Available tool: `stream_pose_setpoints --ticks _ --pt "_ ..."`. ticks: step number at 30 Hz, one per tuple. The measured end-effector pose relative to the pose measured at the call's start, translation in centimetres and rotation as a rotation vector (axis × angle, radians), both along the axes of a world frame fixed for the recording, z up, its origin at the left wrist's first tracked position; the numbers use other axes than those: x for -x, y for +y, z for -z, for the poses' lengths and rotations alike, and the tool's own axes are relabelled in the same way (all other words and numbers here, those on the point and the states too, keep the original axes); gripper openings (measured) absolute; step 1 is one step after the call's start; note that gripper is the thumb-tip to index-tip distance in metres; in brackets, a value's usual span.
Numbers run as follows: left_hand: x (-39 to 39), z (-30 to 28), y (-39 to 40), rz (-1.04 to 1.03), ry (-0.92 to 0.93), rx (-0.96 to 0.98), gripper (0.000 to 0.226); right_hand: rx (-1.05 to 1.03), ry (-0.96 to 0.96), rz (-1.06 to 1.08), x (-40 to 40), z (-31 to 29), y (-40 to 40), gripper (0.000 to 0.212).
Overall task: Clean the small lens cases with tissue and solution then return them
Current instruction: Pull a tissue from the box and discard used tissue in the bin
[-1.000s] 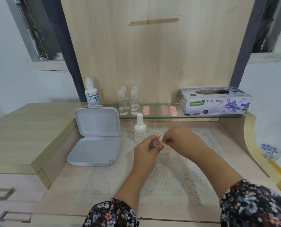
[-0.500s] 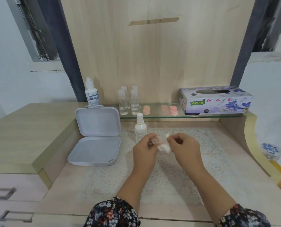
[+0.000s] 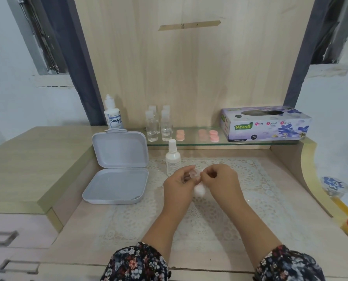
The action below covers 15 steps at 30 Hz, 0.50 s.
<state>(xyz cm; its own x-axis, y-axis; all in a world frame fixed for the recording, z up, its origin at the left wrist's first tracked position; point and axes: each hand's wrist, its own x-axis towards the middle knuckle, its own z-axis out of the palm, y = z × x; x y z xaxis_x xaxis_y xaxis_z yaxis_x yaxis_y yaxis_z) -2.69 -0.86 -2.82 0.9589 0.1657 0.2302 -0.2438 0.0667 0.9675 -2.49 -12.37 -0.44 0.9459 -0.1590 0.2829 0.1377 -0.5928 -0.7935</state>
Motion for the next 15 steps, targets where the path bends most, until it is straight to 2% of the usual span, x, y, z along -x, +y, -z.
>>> stream_pose_setpoints --ticks 3,5,9,15 --pt "-0.1 -0.2 0.2 0.003 0.024 0.052 0.031 0.195 -0.173 -0.112 0.0 0.9 -0.8 0.007" --pt "-0.2 -0.1 0.2 0.008 0.031 0.056 0.031 0.218 -0.216 -0.152 0.1 1.2 -1.4 0.006" --pt "-0.4 0.0 0.2 0.002 0.042 0.057 0.031 -0.021 -0.198 -0.080 0.5 1.0 -2.1 0.012" --pt "-0.2 0.1 0.0 0.047 0.053 0.037 0.032 0.155 -0.110 -0.072 -0.3 0.9 -1.3 0.012"
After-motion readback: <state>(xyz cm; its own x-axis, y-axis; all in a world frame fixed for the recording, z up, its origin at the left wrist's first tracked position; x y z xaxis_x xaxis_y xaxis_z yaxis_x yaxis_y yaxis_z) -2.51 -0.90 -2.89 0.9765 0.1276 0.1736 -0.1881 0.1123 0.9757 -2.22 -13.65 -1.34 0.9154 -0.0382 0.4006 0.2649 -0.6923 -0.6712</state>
